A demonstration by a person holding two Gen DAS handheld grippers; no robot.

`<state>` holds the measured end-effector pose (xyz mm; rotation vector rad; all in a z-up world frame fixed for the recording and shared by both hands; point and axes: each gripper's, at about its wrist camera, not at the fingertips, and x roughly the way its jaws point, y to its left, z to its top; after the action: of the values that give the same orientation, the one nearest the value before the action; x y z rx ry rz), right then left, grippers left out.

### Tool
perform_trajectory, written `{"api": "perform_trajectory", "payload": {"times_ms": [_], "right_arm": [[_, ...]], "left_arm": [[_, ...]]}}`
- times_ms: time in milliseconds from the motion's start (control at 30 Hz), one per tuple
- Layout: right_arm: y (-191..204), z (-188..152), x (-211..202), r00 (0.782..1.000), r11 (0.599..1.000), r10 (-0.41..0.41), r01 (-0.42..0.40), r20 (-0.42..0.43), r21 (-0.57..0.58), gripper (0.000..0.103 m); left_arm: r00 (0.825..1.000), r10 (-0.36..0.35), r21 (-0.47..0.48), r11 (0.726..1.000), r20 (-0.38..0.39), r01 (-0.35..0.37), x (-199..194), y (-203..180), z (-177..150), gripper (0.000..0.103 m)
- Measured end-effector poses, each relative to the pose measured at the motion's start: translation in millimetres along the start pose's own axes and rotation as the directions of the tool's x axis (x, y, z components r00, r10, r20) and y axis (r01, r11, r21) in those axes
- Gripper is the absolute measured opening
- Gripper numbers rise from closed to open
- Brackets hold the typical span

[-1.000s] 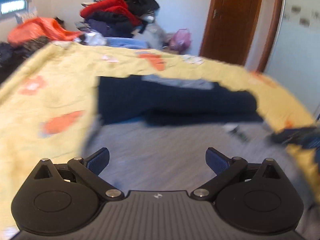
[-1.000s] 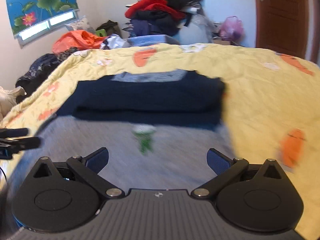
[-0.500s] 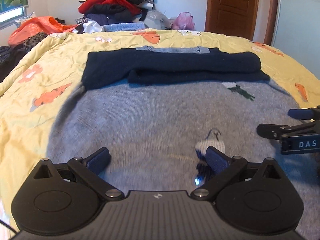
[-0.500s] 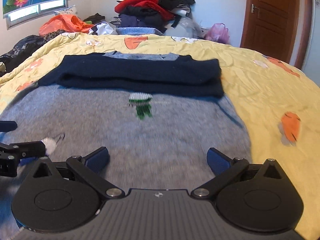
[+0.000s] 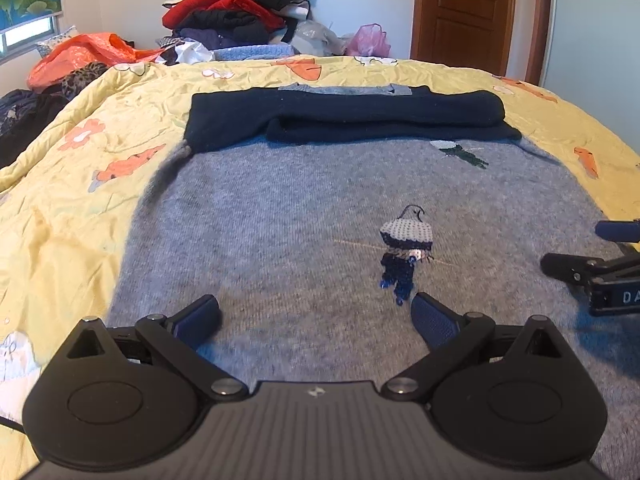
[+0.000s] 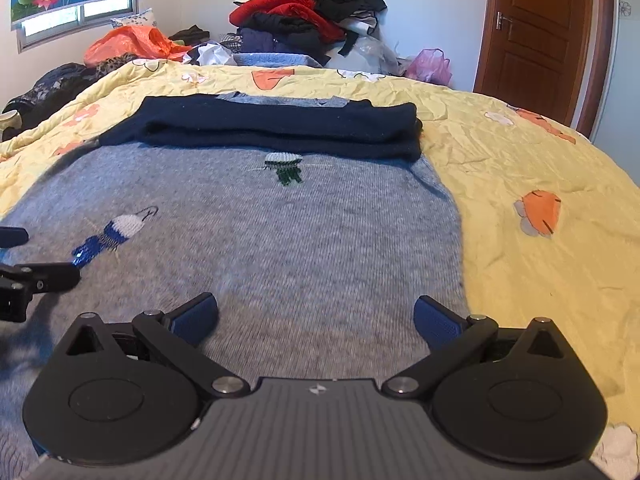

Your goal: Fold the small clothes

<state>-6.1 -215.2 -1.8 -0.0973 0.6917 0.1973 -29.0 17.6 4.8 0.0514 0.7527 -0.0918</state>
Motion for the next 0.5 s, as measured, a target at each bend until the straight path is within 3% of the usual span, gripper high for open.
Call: {"api": "perform_trajectory", "payload": {"times_ms": [500], "right_arm": [[-0.6, -12.6, -14.2, 1.0, 1.0, -0.012, 0.012, -0.001, 0.02, 0.103]], "left_arm": [[0.999, 0.043, -0.041, 0.998, -0.015, -0.044, -24.6, -3.4, -21.1, 0.103]]}}
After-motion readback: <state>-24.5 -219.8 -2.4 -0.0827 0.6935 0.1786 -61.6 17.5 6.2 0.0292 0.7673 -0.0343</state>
